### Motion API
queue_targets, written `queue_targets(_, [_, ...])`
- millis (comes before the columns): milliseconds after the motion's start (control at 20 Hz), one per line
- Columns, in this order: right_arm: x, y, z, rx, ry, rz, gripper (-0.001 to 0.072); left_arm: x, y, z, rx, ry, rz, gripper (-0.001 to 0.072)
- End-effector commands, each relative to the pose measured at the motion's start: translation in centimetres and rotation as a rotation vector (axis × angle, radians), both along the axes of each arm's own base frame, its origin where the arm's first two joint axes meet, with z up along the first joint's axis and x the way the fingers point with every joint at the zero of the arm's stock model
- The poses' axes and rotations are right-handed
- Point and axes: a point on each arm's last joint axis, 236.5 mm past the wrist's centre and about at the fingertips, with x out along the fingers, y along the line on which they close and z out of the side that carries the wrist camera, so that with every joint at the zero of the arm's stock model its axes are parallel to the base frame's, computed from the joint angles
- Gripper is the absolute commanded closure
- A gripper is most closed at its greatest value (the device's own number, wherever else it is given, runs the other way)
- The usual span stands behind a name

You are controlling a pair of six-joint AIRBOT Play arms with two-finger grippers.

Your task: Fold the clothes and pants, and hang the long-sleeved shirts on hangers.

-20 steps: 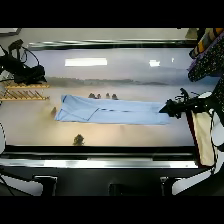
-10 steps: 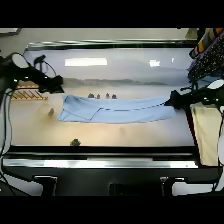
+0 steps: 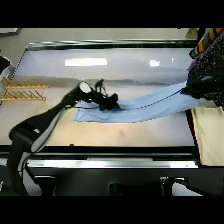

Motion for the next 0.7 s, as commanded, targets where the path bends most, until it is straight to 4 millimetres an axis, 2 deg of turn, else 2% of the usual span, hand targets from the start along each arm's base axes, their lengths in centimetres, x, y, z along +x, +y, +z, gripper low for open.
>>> queue_targets(0, [-1.0, -0.1, 2.9, -0.030, -0.024, -0.005, 0.0680, -2.5, -8.9, -0.2, -0.166, 0.066, 0.067, 0.0691])
queue_targets(200, [-1.2, 0.0, 4.8, -0.039, -0.052, -0.004, 0.0680, -3.8, -14.4, -0.9, -0.233, 0.102, 0.112, 0.0691])
queue_targets(400, [-0.9, 0.1, 5.2, -0.029, -0.069, -0.010, 0.0680, -4.9, -17.9, -1.2, -0.266, 0.115, 0.103, 0.0690])
queue_targets(550, [-0.8, 0.1, 5.2, -0.032, -0.073, -0.008, 0.0680, -5.0, -17.4, -0.2, -0.273, 0.107, 0.061, 0.0691])
queue_targets(650, [-0.7, 0.1, 5.2, -0.031, -0.078, -0.009, 0.0680, -4.5, -14.9, 0.9, -0.239, 0.075, -0.025, 0.0693])
